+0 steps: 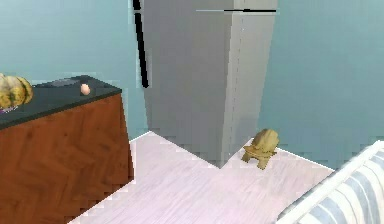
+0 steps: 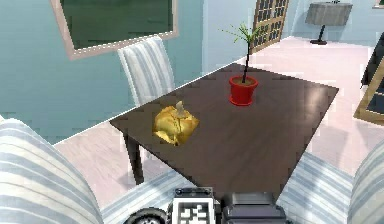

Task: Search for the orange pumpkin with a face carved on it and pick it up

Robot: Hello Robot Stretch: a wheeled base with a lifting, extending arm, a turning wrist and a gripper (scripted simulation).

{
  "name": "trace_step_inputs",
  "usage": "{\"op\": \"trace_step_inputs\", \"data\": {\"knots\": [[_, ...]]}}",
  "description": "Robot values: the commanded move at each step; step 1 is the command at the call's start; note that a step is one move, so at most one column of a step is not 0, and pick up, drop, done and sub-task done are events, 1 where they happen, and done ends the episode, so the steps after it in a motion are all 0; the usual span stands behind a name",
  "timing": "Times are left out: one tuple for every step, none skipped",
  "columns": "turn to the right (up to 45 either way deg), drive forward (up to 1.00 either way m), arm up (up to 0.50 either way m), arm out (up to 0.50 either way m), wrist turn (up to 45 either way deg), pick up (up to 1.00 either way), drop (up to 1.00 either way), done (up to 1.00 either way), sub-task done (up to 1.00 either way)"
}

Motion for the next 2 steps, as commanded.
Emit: {"op": "trace_step_inputs", "data": {"knots": [[0.0,0.0,0.0,0.5,0.0,0.0,0.0,0.0,0.0],[0.0,0.0,0.0,0.0,45.0,0.0,0.0,0.0,0.0]]}}
